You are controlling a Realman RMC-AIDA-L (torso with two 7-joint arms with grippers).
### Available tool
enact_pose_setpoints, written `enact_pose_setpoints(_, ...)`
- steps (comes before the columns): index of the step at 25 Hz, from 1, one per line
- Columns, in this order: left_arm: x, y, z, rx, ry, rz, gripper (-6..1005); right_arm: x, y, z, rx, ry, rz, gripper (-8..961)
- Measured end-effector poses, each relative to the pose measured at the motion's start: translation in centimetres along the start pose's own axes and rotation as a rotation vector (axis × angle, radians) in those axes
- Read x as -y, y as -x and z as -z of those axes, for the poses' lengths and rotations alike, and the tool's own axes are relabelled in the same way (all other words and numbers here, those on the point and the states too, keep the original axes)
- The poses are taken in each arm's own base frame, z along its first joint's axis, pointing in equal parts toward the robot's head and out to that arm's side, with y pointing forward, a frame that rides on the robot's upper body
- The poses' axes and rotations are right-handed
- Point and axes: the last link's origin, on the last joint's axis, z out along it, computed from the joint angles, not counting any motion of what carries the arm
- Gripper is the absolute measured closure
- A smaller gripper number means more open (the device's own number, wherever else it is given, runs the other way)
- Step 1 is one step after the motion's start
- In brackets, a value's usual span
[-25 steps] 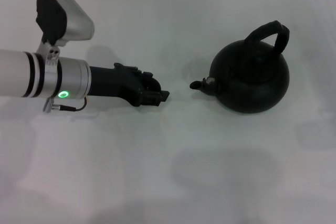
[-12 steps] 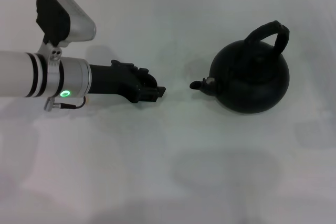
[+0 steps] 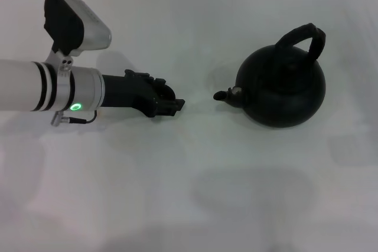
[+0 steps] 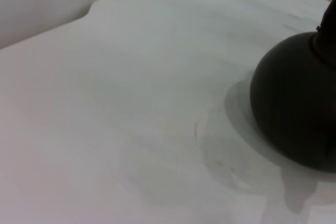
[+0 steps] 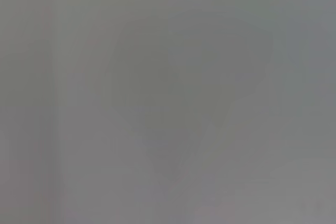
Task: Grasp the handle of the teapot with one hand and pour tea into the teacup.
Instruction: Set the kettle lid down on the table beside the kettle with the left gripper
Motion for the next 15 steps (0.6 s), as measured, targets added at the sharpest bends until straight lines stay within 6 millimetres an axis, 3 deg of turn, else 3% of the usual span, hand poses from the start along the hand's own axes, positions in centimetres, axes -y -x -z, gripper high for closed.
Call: enact_pose_setpoints(15, -0.18, -0.2, -0.28, 0.007, 0.019, -0.001, 316, -0.08, -0.06, 0.03, -0.002, 0.003, -0.002, 326)
